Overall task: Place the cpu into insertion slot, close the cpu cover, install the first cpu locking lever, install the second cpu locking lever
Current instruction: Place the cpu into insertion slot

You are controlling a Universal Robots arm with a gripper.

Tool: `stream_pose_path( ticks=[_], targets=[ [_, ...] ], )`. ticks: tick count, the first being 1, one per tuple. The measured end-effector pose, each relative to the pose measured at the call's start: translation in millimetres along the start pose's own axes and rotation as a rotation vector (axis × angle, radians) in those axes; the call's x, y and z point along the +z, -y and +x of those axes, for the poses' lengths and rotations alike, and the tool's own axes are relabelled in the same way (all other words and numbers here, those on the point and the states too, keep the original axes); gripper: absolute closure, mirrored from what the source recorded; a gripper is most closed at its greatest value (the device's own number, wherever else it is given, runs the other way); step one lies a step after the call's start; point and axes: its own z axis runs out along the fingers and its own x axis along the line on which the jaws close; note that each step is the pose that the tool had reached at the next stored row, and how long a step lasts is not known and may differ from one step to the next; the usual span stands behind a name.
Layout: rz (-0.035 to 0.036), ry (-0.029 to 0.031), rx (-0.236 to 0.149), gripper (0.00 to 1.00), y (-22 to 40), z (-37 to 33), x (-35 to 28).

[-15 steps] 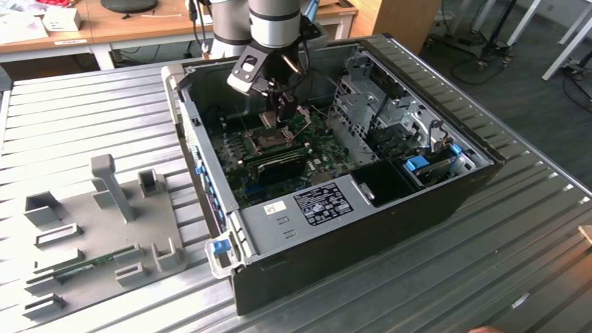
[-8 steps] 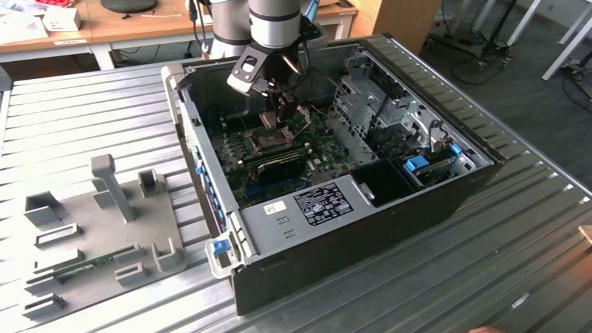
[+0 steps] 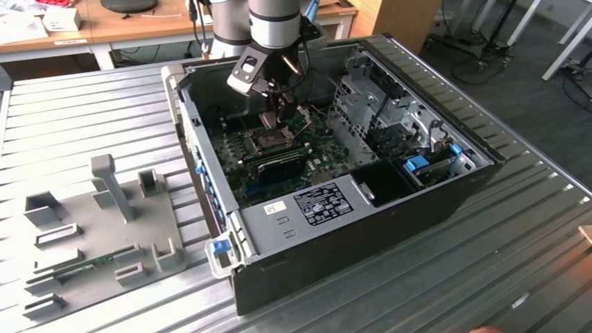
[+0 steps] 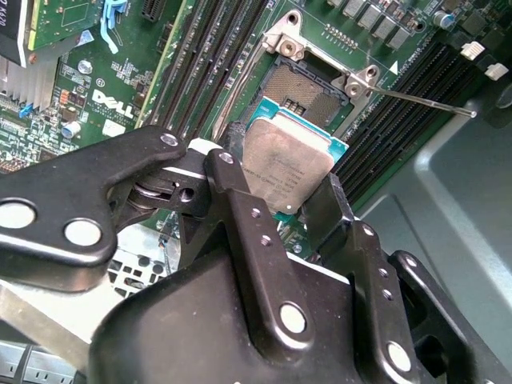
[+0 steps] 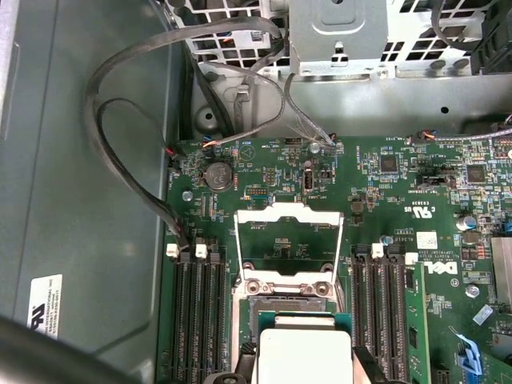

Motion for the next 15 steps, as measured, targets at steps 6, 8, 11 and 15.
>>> stream_pose_path(
  ticks=[6, 8, 11, 15],
  targets=[
    [0.0, -0.0001, 0.0, 0.46, 0.0, 0.0, 0.5],
    [-0.0003, -0.0005, 0.0, 0.46, 0.1, 0.0, 1.3],
    [-0.0001, -0.0002, 0.0, 0.46, 0.3, -0.1, 2.8],
    [0.0, 0.0, 0.0, 0.46, 0.7, -0.2, 7.2]
  ],
)
